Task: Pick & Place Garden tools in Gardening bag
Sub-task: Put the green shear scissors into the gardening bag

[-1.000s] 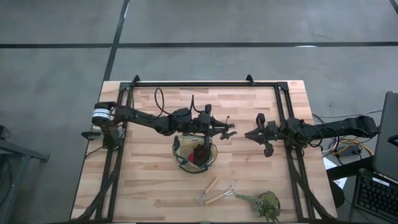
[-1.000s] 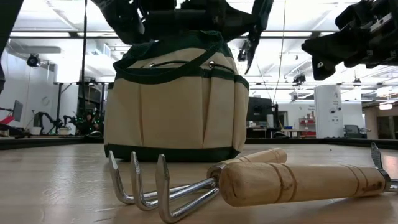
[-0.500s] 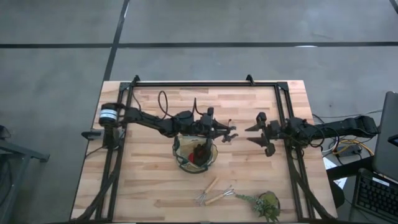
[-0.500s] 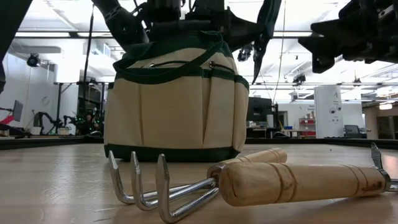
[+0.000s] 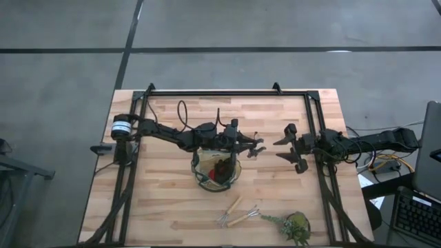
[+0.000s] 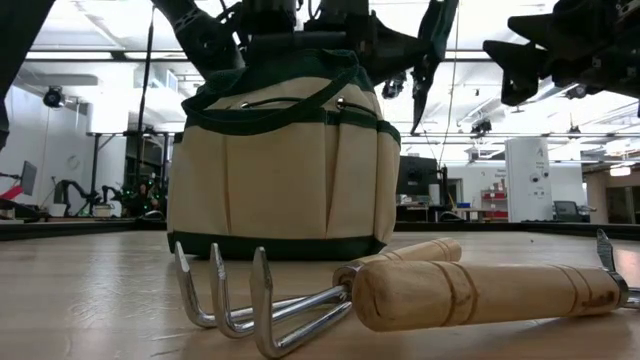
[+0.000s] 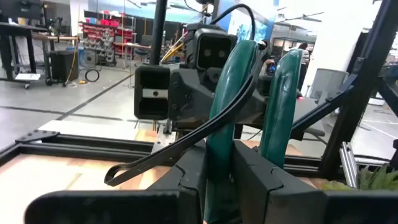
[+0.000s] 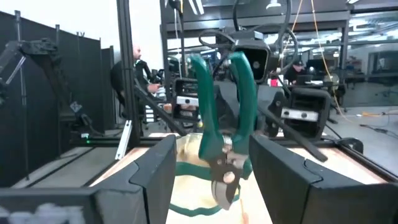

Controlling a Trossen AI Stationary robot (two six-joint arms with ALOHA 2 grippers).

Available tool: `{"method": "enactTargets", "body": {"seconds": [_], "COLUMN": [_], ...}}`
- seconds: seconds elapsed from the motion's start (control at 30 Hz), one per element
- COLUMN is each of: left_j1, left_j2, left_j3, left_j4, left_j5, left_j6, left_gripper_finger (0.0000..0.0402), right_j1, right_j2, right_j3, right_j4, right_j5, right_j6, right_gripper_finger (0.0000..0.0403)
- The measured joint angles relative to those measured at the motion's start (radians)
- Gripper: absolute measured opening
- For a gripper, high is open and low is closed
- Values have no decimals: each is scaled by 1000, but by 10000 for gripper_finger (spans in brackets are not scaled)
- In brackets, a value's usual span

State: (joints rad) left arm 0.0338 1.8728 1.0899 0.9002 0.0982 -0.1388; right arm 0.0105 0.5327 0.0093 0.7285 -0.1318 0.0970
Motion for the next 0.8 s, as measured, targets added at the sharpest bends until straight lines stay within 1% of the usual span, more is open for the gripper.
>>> {"method": "enactTargets", "body": {"seconds": [0.13, 0.27, 0.4, 0.63, 0.8], "left_j1": [-5, -6, -5, -6, -6], "left_j2": [23, 71, 82, 75, 75], "left_j3": [29, 71, 91, 88, 88], "left_j4": [-2, -17, -13, -10, -11], "left_j5": [-7, -29, -29, -29, -34], "left_j6": [-2, 7, 7, 10, 9], "left_gripper_finger": [60, 60, 60, 60, 60], "right_j1": [0, 0, 0, 0, 23], "right_j2": [0, 18, 59, 147, 239], "right_j3": [1, 39, 63, 76, 132], "right_j4": [14, 10, 10, 10, 15], "right_j5": [1, 0, -6, -11, -30], "right_j6": [-21, -44, -43, -42, -50], "right_gripper_finger": [196, 194, 196, 196, 196]}}
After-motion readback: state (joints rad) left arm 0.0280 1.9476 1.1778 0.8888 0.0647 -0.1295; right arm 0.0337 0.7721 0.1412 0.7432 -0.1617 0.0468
